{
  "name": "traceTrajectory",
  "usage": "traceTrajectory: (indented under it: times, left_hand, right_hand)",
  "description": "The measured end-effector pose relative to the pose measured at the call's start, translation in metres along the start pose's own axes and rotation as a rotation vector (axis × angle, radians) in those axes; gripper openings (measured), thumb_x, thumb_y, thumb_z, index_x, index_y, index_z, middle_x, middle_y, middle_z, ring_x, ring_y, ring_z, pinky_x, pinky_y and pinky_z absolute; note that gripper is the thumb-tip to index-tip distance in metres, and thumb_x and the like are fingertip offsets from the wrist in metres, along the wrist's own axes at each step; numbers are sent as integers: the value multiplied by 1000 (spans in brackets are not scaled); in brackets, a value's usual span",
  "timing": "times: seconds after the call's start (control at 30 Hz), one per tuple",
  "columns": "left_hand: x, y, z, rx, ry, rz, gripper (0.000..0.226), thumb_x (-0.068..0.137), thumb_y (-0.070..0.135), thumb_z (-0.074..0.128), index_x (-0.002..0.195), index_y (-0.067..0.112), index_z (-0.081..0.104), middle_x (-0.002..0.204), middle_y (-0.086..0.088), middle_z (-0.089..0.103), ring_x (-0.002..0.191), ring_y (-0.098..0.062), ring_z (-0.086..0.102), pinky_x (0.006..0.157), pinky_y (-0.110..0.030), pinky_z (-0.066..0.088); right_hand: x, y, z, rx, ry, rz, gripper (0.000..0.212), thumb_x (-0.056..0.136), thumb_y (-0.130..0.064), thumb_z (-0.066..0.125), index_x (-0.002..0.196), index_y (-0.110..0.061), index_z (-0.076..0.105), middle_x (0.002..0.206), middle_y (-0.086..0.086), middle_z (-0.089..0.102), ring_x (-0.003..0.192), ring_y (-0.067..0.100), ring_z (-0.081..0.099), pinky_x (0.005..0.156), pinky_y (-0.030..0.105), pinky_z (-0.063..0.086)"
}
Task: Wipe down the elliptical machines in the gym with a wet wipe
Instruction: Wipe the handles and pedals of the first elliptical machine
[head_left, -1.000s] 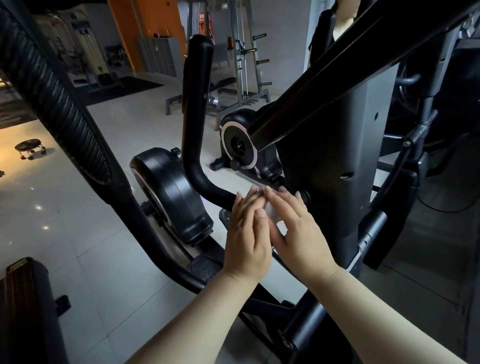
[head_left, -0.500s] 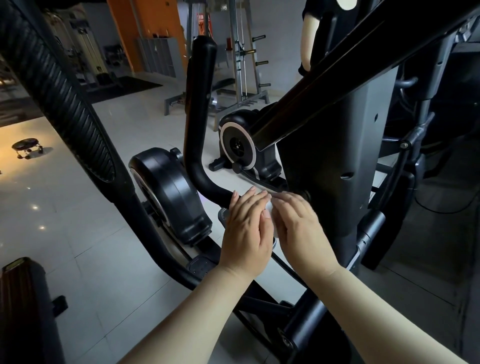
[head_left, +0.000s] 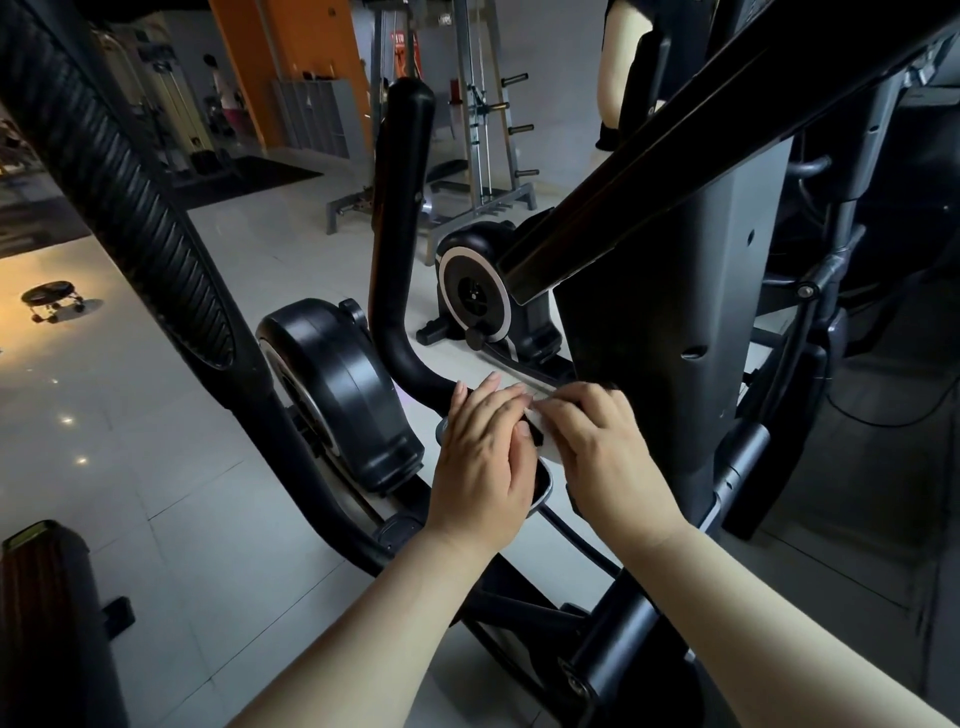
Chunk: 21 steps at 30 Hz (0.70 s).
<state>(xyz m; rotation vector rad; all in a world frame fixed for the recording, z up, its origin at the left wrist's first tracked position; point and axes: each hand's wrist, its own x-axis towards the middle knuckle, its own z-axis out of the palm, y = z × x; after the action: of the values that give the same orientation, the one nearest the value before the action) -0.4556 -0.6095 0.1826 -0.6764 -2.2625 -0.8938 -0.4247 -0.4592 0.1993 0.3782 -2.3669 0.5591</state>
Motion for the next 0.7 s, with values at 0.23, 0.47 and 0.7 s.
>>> traceTrajectory:
  times: [0.23,0.47,0.7]
  left_hand:
    - [0,1,0,-7,15,16,40,102,18,37,125,3,67,129,-5,65,140,-19,44,127,-43,16]
    - [-1,-4,-2,-4,-17,31,43,103,18,34,130,2,64,135,-7,63,143,-21,43,126,-46,19]
    - [0,-10,-8,12,-15,16,42,103,18,35,132,4,62,139,-6,61,146,-20,39,128,-42,12]
  right_hand:
    - [-1,11,2,-16,91,208,26,86,4,67,110,-3,67,122,10,60,107,25,45,91,36,50]
    - [4,8,-1,-7,73,24,27,88,-7,72,114,-11,71,117,5,64,102,25,52,93,36,47]
    - [6,-1,0,5,47,116,23,90,-4,66,113,-8,68,112,8,59,98,28,49,84,39,51]
